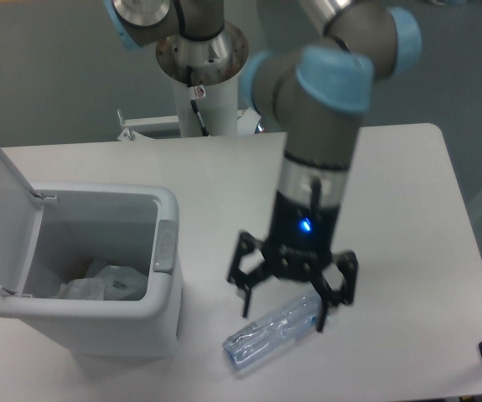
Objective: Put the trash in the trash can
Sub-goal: 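Move the open gripper back over the clear water bottle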
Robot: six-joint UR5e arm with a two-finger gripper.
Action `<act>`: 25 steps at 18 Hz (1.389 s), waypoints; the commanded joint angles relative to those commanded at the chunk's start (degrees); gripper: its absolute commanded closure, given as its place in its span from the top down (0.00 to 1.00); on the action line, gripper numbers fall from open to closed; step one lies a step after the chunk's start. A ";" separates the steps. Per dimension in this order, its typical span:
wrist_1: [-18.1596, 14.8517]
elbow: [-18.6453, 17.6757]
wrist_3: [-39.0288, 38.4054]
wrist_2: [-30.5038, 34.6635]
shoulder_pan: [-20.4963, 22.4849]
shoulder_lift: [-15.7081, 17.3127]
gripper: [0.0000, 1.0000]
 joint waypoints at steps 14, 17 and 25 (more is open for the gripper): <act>-2.55 -1.84 16.36 13.36 -3.51 -5.90 1.00; -4.39 -4.03 21.27 13.80 -4.83 -5.64 1.00; -5.10 -6.15 24.72 16.26 -6.15 -4.85 1.00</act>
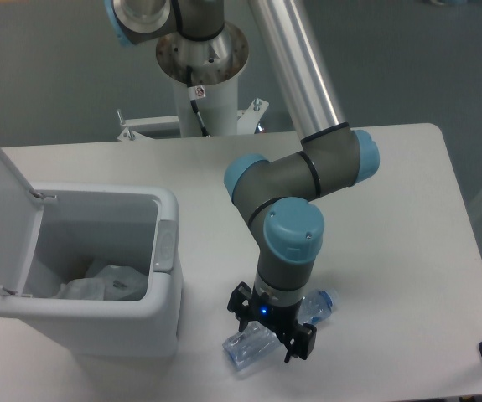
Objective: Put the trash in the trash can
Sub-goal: 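Move the open gripper back over the clear water bottle, then lower onto the bottle, close the gripper on it and lift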
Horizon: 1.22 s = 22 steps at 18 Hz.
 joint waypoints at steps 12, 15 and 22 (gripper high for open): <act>-0.17 -0.62 -0.09 1.67 -4.39 -2.28 1.00; -0.17 -0.35 0.00 4.13 -4.57 -3.08 1.00; 0.61 1.23 -0.09 7.20 -5.18 -5.71 1.00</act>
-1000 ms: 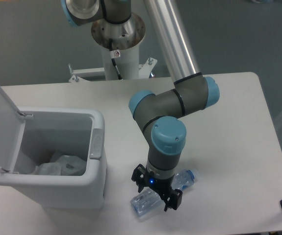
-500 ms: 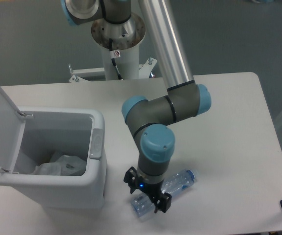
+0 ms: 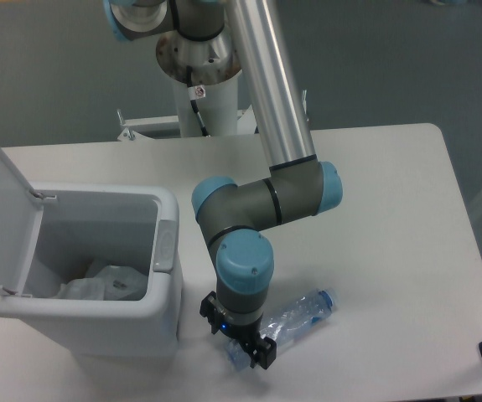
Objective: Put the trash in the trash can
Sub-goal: 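Lower onto the bottle, close the gripper on it and lift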
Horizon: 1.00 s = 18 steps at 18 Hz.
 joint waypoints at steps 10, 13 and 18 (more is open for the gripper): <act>-0.26 1.06 -0.09 2.47 -0.36 -0.09 0.25; -0.09 1.67 -0.09 2.03 -0.01 1.04 0.21; 0.00 4.30 -0.52 -5.06 5.00 3.68 0.20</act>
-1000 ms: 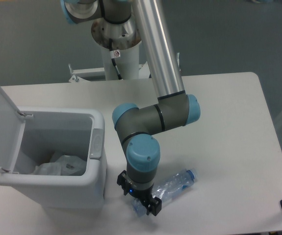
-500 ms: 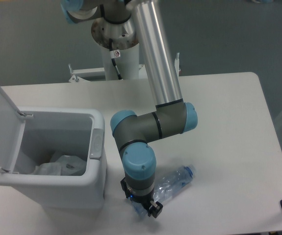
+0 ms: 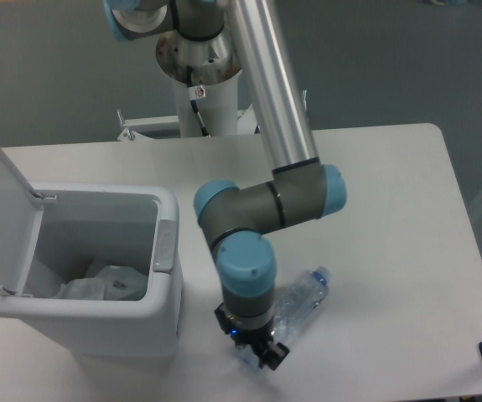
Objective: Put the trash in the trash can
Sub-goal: 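Lower onto the bottle, close the gripper on it and lift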
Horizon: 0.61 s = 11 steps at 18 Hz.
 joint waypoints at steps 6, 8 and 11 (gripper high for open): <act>0.00 2.73 -3.16 -11.78 4.49 3.60 0.20; 0.00 3.26 -5.18 -16.26 5.89 5.18 0.20; 0.00 5.36 -10.09 -21.63 6.42 7.47 0.20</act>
